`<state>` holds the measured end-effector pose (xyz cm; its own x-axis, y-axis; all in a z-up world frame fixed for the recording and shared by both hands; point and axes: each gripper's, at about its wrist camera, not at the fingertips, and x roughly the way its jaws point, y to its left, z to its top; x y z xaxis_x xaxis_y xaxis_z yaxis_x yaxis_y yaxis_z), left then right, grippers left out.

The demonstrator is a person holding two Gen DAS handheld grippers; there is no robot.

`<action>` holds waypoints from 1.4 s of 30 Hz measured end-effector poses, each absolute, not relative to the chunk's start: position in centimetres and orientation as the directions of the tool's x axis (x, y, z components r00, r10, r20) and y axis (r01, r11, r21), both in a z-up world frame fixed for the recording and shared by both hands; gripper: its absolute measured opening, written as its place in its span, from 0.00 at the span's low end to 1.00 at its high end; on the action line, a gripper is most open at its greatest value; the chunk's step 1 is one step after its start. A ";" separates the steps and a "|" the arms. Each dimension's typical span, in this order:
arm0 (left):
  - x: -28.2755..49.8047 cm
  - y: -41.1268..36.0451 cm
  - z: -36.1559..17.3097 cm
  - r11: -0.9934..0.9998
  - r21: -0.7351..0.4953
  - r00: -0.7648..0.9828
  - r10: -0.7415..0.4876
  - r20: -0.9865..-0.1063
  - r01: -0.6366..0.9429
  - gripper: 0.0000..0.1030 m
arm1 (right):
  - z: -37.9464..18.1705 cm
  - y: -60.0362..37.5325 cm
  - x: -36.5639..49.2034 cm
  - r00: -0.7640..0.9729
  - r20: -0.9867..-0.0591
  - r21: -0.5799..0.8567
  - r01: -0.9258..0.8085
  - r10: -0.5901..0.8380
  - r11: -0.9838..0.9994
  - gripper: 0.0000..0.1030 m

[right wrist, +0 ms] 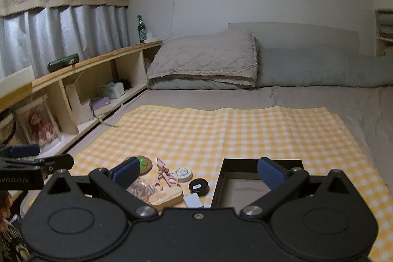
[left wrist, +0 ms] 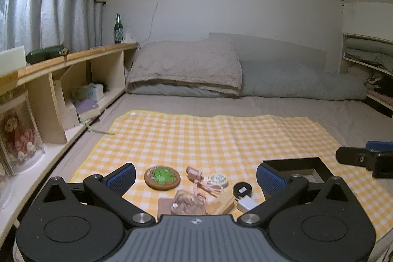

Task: Organize rigid objects
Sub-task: 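Grasp the round cork elephant coaster with the left gripper while the right gripper steadies the black box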

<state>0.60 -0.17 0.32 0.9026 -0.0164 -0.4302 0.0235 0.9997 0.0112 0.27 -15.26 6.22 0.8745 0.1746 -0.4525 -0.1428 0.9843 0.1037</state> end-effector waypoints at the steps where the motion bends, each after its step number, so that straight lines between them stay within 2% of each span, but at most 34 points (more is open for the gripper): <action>1: 0.7 -0.4 0.6 1.000 0.019 0.907 -0.014 -0.421 0.024 1.00 | 6.4 -15.6 0.5 0.877 -0.449 0.108 -0.135 0.169 0.985 1.00; 5: 1.6 -0.7 1.1 0.999 0.015 0.915 -0.037 -0.402 0.048 1.00 | 7.2 -16.8 2.0 0.897 -0.425 0.075 -0.097 0.120 0.992 1.00; 12: 5.1 -0.3 2.4 0.998 0.015 0.916 -0.044 -0.398 0.054 1.00 | 9.0 -21.4 6.4 0.915 -0.404 0.100 0.029 0.013 0.995 1.00; 17: 9.2 0.2 3.8 0.998 0.053 0.919 0.005 -0.394 0.017 1.00 | 8.4 -24.8 11.0 0.894 -0.439 0.078 0.140 -0.092 0.987 1.00; 21: 13.2 0.9 3.7 0.999 0.038 0.901 0.012 -0.433 0.005 1.00 | 6.2 -27.6 13.9 0.857 -0.501 0.119 0.205 -0.120 0.972 1.00; 24: 16.2 1.8 2.5 1.000 0.016 0.875 -0.005 -0.483 0.014 1.00 | 3.5 -29.4 15.5 0.805 -0.581 0.118 0.229 -0.119 0.966 1.00; 31: 22.9 4.0 -3.1 0.997 0.068 0.786 0.023 -0.618 0.024 1.00 | -3.0 -31.6 17.9 0.653 -0.752 0.065 0.211 -0.091 0.975 0.99; 34: 25.0 4.5 -6.1 0.992 0.115 0.722 0.041 -0.690 0.055 1.00 | -4.9 -32.1 18.3 0.592 -0.803 0.060 0.195 -0.069 0.979 0.86; 36: 26.2 4.9 -7.7 0.990 0.126 0.685 0.051 -0.727 0.060 1.00 | -5.9 -32.0 18.6 0.556 -0.828 0.047 0.183 -0.064 0.982 0.81; 39: 27.7 5.8 -9.5 0.993 0.109 0.641 0.050 -0.766 0.053 1.00 | -7.5 -31.9 19.3 0.503 -0.863 0.045 0.165 -0.045 0.985 0.65; 41: 28.5 6.3 -10.5 0.992 0.118 0.620 0.062 -0.782 0.050 1.00 | -8.2 -31.8 19.7 0.472 -0.881 0.040 0.157 -0.040 0.987 0.50; 42: 28.9 6.5 -11.1 0.991 0.125 0.610 0.069 -0.790 0.050 1.00 | -8.6 -31.7 20.0 0.460 -0.887 0.035 0.150 -0.038 0.988 0.48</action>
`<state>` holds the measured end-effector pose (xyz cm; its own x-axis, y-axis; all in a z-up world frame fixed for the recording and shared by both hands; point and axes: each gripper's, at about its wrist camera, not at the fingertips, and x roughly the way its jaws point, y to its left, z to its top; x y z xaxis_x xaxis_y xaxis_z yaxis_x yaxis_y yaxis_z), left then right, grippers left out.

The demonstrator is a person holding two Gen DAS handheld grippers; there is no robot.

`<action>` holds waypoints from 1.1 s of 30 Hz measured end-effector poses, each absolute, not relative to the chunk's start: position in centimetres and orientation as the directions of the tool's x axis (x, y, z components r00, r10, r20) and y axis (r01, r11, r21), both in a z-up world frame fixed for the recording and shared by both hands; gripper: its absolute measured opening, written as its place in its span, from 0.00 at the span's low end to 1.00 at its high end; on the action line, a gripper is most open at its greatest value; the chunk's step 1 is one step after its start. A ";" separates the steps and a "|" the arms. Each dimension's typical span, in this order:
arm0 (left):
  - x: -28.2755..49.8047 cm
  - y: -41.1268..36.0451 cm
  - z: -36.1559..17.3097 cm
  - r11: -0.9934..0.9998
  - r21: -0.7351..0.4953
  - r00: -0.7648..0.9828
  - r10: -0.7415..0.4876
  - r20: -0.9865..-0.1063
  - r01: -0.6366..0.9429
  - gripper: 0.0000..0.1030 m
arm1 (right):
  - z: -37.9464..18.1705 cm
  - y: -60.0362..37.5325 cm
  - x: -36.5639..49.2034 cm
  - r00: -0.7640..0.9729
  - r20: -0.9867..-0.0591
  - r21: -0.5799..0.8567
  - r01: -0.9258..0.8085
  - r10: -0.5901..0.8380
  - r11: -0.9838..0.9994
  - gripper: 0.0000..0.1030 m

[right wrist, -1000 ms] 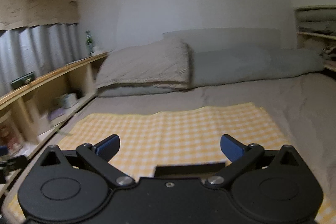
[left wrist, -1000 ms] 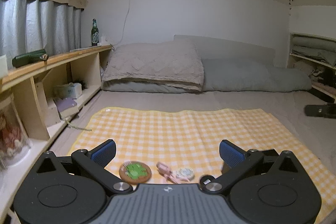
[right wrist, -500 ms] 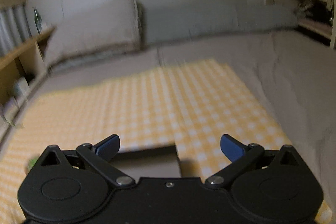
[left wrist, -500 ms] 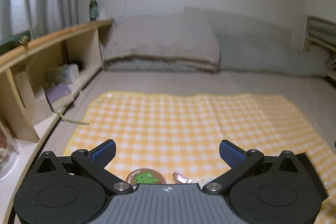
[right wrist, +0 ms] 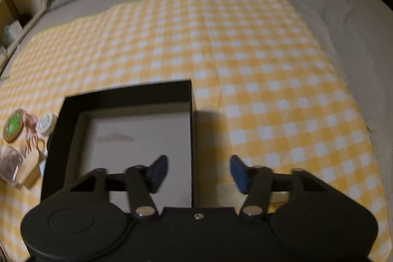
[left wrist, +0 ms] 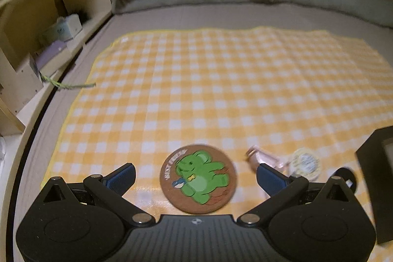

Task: Organize rigid objects
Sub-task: 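Grasp the round cork elephant coaster with the left gripper while the right gripper steadies the black box, then carry the cork coaster into the black box and open the left gripper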

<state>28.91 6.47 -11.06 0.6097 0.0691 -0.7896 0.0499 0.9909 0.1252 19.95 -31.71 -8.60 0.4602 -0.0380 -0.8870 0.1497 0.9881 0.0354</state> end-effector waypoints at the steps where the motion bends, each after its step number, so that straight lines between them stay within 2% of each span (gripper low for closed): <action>1: 29.1 6.6 -11.5 0.990 0.128 0.600 0.072 -0.796 0.052 1.00 | -8.9 -31.6 20.2 0.448 -0.893 0.038 0.141 -0.030 0.989 0.46; 3: 29.7 7.3 -12.4 0.991 0.120 0.580 0.067 -0.812 0.053 1.00 | -9.5 -31.5 20.5 0.427 -0.904 0.047 0.124 -0.011 0.991 0.39; 5: 30.2 7.7 -13.2 0.994 0.098 0.560 0.051 -0.827 0.055 1.00 | -9.7 -31.6 20.9 0.415 -0.910 0.046 0.116 -0.006 0.992 0.16; 8: 30.9 7.7 -14.2 0.994 0.089 0.539 0.044 -0.841 0.057 1.00 | -9.8 -31.4 21.2 0.411 -0.911 0.039 0.109 -0.009 0.993 0.04; 18: 32.7 7.3 -17.0 0.990 0.124 0.492 0.072 -0.867 0.073 1.00 | -9.9 -31.2 21.7 0.412 -0.910 -0.005 0.068 -0.032 0.998 0.03; 31: 34.2 6.7 -18.8 0.989 0.140 0.487 0.103 -0.867 0.040 1.00 | -9.7 -31.6 21.7 0.424 -0.906 0.024 0.102 -0.022 0.994 0.03; 33: 34.5 6.8 -18.8 0.990 0.139 0.478 0.108 -0.872 0.030 0.97 | -9.7 -31.7 21.7 0.426 -0.904 0.028 0.109 -0.021 0.994 0.03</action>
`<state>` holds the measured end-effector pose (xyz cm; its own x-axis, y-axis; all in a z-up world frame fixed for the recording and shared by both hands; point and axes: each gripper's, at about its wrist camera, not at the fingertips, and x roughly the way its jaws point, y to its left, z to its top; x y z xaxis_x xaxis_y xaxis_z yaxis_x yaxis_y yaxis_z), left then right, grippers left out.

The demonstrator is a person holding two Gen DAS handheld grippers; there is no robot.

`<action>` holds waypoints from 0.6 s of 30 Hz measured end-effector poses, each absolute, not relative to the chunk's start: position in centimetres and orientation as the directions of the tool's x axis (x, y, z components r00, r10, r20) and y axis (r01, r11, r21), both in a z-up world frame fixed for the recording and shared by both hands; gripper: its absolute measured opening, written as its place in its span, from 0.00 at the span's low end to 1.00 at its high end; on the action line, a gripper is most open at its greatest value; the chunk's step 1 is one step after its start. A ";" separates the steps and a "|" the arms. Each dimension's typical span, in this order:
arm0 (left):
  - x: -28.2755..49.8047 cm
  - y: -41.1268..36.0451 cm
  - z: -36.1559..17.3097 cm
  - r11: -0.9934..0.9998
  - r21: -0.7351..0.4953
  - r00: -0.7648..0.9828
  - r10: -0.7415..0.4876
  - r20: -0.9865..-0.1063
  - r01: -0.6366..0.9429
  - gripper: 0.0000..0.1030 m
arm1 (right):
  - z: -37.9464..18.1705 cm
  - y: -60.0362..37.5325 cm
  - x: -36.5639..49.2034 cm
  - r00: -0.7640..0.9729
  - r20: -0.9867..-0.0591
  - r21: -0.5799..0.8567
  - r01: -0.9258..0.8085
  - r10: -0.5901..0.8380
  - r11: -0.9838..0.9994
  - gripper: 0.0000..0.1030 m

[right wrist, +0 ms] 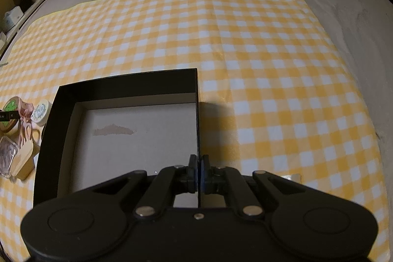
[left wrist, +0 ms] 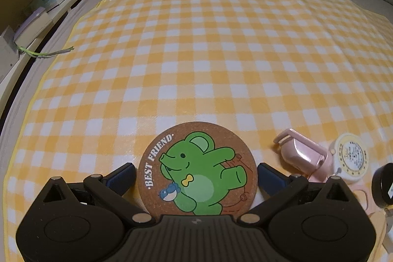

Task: Organize rigid objects
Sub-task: 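Carry the cork coaster into the black box and open the left gripper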

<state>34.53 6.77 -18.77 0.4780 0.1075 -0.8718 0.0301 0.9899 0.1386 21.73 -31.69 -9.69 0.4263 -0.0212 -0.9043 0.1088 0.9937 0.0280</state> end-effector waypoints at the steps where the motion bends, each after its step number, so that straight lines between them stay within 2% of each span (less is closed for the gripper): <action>1: 34.7 6.8 -18.7 0.990 0.136 0.474 0.108 -0.874 0.025 0.96 | -9.7 -31.7 21.7 0.427 -0.904 0.031 0.111 -0.019 0.993 0.03; 9: 35.4 7.6 -16.9 0.994 0.102 0.478 0.112 -0.871 -0.047 0.96 | -9.7 -31.4 21.4 0.429 -0.903 0.024 0.102 -0.023 0.995 0.03; 13: 35.4 8.2 -14.9 0.997 0.021 0.502 0.054 -0.863 -0.072 0.96 | -9.6 -31.1 21.3 0.428 -0.903 0.009 0.091 -0.031 0.996 0.03; 18: 35.4 6.1 -11.4 0.997 -0.072 0.544 -0.051 -0.838 -0.019 0.96 | -9.6 -30.9 21.4 0.426 -0.904 0.004 0.084 -0.032 0.996 0.03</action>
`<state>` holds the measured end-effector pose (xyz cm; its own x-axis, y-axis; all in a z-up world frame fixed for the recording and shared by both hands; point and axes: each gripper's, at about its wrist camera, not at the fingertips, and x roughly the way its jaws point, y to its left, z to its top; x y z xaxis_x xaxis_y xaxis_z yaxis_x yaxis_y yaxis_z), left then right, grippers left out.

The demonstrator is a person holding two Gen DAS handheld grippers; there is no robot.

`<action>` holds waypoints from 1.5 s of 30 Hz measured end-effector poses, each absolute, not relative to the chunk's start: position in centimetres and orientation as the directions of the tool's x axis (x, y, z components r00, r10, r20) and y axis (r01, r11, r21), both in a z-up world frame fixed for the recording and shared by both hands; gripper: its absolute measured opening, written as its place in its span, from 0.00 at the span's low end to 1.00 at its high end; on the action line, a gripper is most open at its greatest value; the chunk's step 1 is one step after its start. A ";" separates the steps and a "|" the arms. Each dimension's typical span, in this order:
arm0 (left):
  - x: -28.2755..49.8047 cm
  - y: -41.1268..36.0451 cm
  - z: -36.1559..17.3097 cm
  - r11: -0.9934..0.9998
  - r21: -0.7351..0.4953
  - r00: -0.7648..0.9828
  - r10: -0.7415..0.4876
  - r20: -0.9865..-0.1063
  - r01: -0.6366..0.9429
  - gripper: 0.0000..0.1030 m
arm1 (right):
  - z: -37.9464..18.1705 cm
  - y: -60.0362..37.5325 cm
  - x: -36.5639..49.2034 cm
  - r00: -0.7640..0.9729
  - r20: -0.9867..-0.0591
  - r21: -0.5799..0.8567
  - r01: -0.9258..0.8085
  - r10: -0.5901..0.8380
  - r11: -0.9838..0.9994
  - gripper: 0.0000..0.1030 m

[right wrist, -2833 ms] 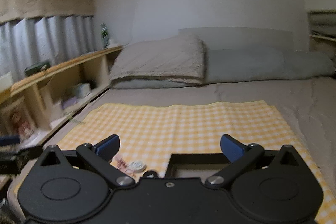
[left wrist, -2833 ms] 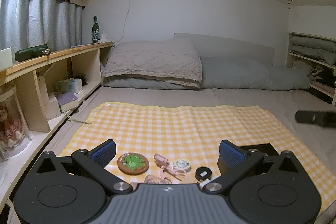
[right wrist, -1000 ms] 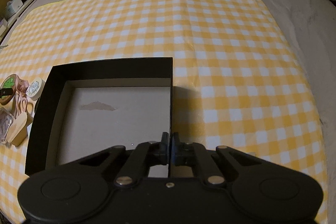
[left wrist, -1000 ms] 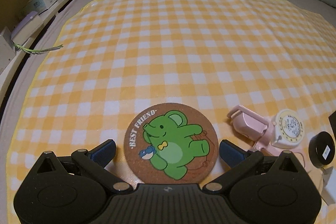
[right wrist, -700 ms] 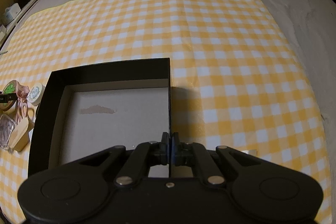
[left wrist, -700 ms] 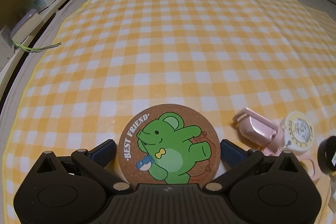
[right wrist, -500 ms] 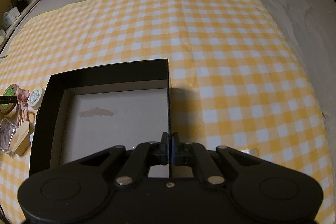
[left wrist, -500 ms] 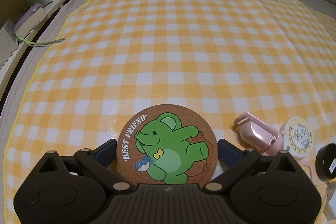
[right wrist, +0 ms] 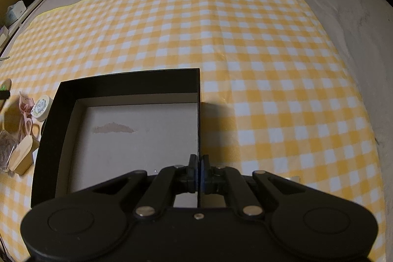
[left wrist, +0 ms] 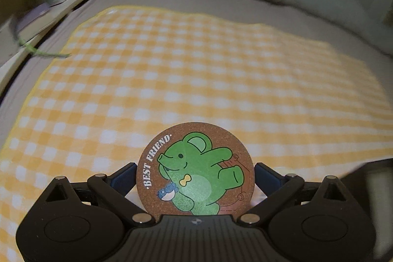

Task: Organize rigid objects
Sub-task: 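Carry the cork coaster into the black box and open the left gripper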

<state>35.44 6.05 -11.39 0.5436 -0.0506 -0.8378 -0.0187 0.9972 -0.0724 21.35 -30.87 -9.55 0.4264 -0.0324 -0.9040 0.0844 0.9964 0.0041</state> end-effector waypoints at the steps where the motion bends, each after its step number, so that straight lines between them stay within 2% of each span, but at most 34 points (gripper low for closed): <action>1: 35.3 5.3 -10.7 0.995 -0.095 0.551 -0.081 -0.831 0.003 0.96 | -9.5 -30.9 21.3 0.426 -0.904 0.002 0.082 -0.033 0.997 0.03; 9: 33.6 -3.1 -6.4 0.937 -0.244 0.543 -0.345 -0.765 0.250 0.96 | -9.5 -30.8 21.4 0.429 -0.903 -0.006 0.051 -0.027 0.999 0.03; 16: 31.8 -8.7 -6.6 0.879 -0.323 0.476 -0.464 -0.747 0.350 0.96 | -9.5 -30.6 20.3 0.393 -0.919 -0.019 0.001 -0.018 1.000 0.06; 34: 31.4 -19.5 -11.6 0.819 -0.407 0.330 -0.546 -0.770 0.404 0.96 | -9.4 -30.8 17.3 0.388 -0.922 -0.018 -0.061 0.007 0.998 0.05; 45: 33.4 -23.3 -16.1 0.825 -0.368 0.343 -0.526 -0.778 0.430 0.96 | -9.4 -30.8 17.3 0.392 -0.920 -0.017 -0.066 0.010 0.998 0.05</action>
